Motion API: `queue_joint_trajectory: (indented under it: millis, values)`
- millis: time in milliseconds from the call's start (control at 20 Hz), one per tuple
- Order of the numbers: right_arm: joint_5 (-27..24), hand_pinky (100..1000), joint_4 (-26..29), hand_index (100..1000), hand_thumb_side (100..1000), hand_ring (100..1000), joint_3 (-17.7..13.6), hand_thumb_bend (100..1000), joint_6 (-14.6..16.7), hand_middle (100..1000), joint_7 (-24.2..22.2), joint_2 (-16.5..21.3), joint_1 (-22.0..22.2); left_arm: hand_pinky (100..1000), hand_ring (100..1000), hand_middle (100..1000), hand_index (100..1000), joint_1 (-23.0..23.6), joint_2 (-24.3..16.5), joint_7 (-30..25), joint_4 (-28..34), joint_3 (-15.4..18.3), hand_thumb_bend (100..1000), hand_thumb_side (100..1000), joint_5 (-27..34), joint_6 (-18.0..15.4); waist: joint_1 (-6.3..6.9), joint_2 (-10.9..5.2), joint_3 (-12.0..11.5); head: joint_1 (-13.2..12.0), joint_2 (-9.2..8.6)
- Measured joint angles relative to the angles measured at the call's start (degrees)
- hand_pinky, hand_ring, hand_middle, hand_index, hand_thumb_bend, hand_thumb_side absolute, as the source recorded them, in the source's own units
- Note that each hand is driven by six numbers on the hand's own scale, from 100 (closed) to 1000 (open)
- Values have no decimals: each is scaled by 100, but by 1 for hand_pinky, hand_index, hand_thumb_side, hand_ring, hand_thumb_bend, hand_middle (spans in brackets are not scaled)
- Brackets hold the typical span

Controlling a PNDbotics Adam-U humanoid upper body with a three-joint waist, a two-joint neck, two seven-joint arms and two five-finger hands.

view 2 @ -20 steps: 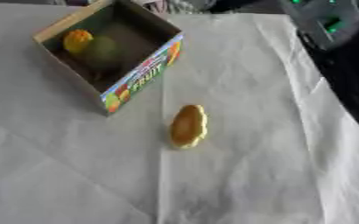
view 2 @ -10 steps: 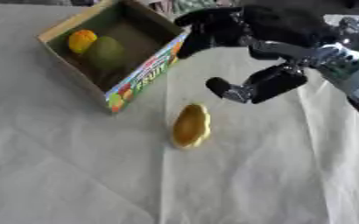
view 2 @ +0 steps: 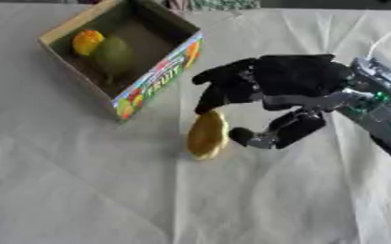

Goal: Pick up objects on the table and place them in the box.

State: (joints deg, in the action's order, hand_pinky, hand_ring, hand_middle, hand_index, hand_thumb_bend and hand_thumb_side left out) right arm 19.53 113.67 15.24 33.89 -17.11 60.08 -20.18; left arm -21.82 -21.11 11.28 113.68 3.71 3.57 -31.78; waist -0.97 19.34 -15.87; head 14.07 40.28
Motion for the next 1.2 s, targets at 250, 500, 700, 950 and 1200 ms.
queue_joint_trajectory:
  millis: [250, 500, 700, 950, 1200]
  values:
    - [132, 903, 0, 938, 147, 1000, 113, 100, -133, 821, -249, -121, 8, 814, 812, 805, 895, 14, 4, -19, 0, -2, 100, 441, 2, 17, 19, 4, 1, -14, 0]
    - [346, 915, 0, 950, 149, 1000, 181, 100, -251, 837, -447, -236, 12, 813, 812, 805, 894, 19, 51, -41, 0, -28, 100, 449, 11, 34, 45, 11, 12, -37, 0]
    - [505, 918, 0, 953, 142, 1000, 184, 100, -323, 844, -505, -298, 51, 813, 813, 805, 894, 19, 54, -55, 0, -32, 100, 454, 21, 44, 60, 44, 31, -50, -2]
    - [650, 918, 0, 952, 139, 1000, 185, 100, -382, 853, -487, -360, 51, 813, 813, 806, 894, 20, 86, -72, 0, -33, 100, 457, 27, 50, 97, 57, 58, -68, -11]
    - [795, 917, -3, 951, 137, 1000, 166, 100, -424, 867, -324, -436, 36, 813, 814, 806, 894, 22, 101, -84, 0, -34, 100, 463, 31, 44, 115, 79, 61, -91, -62]
